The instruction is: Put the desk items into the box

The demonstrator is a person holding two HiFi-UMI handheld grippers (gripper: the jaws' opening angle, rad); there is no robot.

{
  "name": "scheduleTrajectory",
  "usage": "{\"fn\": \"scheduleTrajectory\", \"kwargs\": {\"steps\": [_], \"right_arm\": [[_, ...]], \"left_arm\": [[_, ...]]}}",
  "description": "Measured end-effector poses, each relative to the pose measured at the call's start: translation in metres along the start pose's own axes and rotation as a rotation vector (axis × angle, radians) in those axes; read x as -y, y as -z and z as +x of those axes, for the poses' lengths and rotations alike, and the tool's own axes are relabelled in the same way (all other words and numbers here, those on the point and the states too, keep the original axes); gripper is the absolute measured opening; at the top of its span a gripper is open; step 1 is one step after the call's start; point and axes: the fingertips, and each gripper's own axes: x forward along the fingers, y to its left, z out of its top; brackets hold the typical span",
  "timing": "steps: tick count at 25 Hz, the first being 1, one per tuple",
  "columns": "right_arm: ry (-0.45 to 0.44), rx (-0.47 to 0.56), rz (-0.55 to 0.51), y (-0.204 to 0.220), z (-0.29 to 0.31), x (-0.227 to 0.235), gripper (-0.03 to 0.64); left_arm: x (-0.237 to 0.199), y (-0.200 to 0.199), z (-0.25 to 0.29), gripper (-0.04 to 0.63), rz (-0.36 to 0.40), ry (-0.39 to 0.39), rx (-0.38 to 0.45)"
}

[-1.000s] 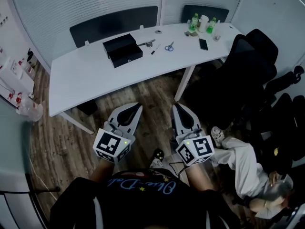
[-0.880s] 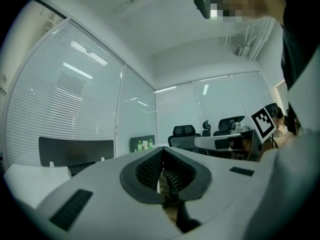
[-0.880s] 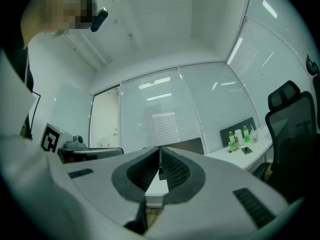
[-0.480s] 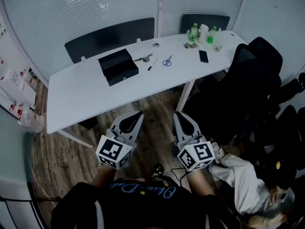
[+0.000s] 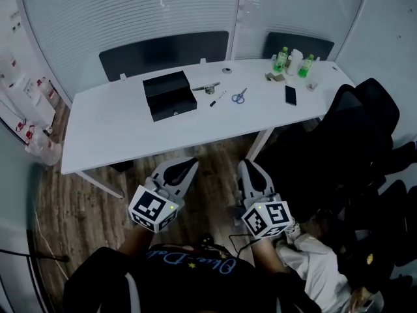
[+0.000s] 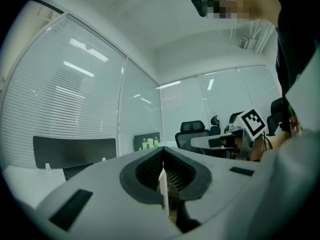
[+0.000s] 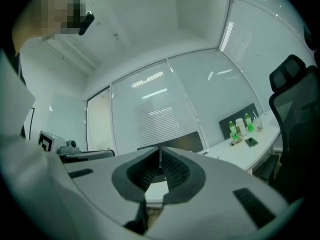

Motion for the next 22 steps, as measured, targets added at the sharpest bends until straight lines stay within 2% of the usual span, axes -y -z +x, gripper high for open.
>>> {"fn": "scheduleTrajectory", "kwargs": {"steps": [9, 14, 20, 22], "right_arm": [[-0.024, -0.033, 0.004, 0.008, 0.013, 0.01, 0.011], [-0.046, -0.063, -0.001, 0.015, 0.025, 0.008, 0.011], [-0.008, -0.077, 0.013, 0.019, 0.05, 0.021, 0.011], [0.012, -0.071, 0.011, 0.018, 0.061, 0.027, 0.011]], "left_arm": [[-0.013, 0.006, 0.005, 0.009, 0.006, -0.06, -0.016], [-0.032, 0.019, 0.004, 0.009, -0.049, -0.101, -0.026], [-0.062, 0.025, 0.028, 0.009, -0.059, -0.073, -0.04], [-0.074, 0.022, 0.04, 0.009, -0.039, -0.058, -0.025]]}}
